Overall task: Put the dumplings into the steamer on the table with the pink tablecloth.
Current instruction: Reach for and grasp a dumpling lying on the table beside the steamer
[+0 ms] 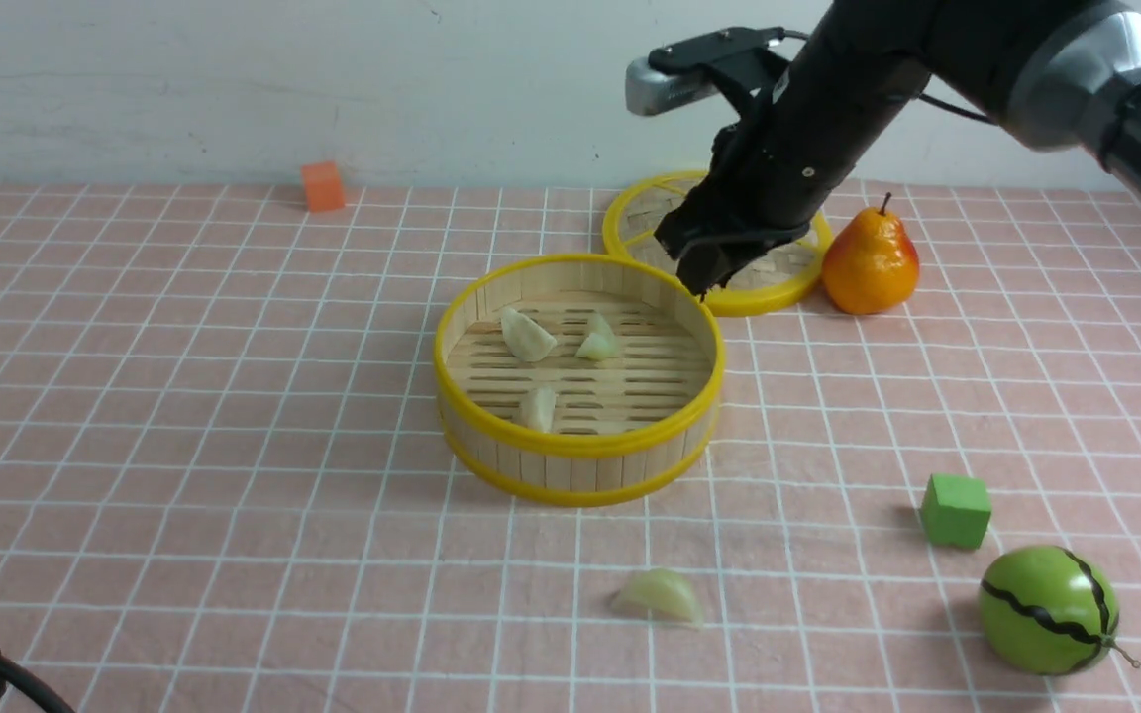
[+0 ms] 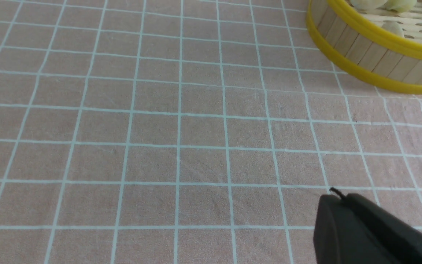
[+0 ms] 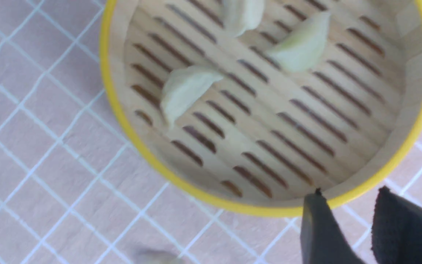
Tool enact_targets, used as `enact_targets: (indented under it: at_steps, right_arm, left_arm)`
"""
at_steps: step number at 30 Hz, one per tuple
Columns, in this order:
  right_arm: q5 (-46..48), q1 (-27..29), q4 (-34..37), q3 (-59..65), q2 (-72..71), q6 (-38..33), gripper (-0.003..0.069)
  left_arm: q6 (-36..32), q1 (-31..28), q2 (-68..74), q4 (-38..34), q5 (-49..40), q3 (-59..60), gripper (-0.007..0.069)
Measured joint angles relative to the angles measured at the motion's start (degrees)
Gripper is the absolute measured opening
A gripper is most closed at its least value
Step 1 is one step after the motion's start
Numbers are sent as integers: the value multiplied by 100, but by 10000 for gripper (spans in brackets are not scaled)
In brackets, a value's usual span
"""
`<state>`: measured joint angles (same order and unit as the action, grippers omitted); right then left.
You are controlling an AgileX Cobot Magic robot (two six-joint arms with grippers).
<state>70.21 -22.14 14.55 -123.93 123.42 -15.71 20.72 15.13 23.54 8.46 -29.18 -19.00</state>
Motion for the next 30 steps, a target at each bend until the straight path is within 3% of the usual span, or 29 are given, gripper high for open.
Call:
enact_targets:
  at_steps: [2,7,11,15,19,20,22,30]
  right_arm:
    - [6,-96,11,220,-22,-7,270]
    - [28,-756,-187,1436,66,-308,438]
    - [21,-1018,-462,1921,73,-366,483]
    - [-73,-1033,-469,2228,117,-545,465]
    - [-230,-1033,-407,2374,247,-767,389]
    - [-351,-1033,-292,2391,281,-786,316]
    - [-412,-1033,-175,2391,287,-811,281]
    - [-90,-1033,413,2214,77,-991,242]
  left_arm:
    - [0,0,0,0,7,0,2]
    - [0,0,0,0,13,0,9]
    - [0,0,0,0,13,0,13]
    - [0,0,0,-6,18,0,17]
    - [0,0,0,-69,18,0,17]
    - [0,0,0,-107,18,0,20]
    - [0,0,0,-120,18,0,21]
    - [0,0,0,-132,25,0,31]
